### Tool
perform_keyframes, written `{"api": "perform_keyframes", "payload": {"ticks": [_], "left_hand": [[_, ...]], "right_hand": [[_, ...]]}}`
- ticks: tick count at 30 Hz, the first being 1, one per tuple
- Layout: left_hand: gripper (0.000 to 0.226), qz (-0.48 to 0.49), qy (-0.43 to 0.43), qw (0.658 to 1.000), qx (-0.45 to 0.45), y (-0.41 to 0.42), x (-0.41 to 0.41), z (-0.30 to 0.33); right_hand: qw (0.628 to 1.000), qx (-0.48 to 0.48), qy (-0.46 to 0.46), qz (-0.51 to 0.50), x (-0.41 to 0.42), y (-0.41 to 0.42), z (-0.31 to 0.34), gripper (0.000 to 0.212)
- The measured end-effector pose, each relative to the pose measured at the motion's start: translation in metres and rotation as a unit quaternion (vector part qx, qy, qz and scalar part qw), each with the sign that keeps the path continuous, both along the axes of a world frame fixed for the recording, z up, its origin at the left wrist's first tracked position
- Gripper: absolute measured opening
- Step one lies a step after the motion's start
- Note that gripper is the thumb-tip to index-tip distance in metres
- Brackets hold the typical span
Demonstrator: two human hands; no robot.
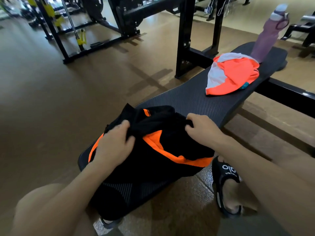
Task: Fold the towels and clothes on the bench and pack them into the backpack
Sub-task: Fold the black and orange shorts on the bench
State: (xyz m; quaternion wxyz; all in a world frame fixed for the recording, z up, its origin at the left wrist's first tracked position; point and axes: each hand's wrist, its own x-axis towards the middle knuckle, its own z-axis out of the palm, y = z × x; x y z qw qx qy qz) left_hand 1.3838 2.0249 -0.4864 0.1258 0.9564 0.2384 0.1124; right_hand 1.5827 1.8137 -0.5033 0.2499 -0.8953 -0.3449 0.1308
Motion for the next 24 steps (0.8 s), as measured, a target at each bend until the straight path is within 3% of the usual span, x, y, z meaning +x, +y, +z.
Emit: {"api": "perform_keyframes", "payload": {"ticks": [3,5,7,10,13,16,19,22,24], "left_hand": [[0.014,0.150,-0.040,0.984,-0.093,0.034,-0.020,0.011],[0.019,0.239,0.025,0.957,-0.160,0.055,-0.034,0.012],[0.044,0.273,0.076,0.947,-0.153,0.060,-0.041,0.007],[0.075,0.137,0.014,0.990,-0.027,0.033,-0.037,0.002],[0.075,-0.098,-0.011,0.994,0.050,-0.012,-0.019,0.005],[0.089,-0.230,0.114,0.962,0.095,-0.053,-0.007,-0.009],[0.097,-0.221,0.228,0.939,0.136,-0.061,0.000,-0.027],[0.061,-0.232,0.207,0.937,0.159,-0.050,0.003,-0.032],[0.033,-0.228,0.183,0.954,0.070,-0.041,0.002,-0.021]], "right_hand": [[0.998,-0.062,-0.015,-0.016,0.009,-0.008,0.004,0.009],[0.995,-0.087,0.040,0.011,0.008,-0.008,0.006,0.013],[0.990,-0.099,0.092,0.028,0.005,-0.007,0.008,0.014],[0.990,-0.100,0.099,-0.004,0.007,-0.003,0.011,0.059],[0.984,-0.119,0.128,-0.043,0.010,0.000,0.009,0.080],[0.978,-0.148,0.147,-0.007,0.008,0.001,0.006,0.070],[0.977,-0.125,0.173,0.001,0.006,0.001,0.009,0.041],[0.971,-0.060,0.231,-0.015,0.008,-0.002,0.012,0.022],[0.972,-0.044,0.230,-0.020,0.010,-0.008,0.014,0.019]]}}
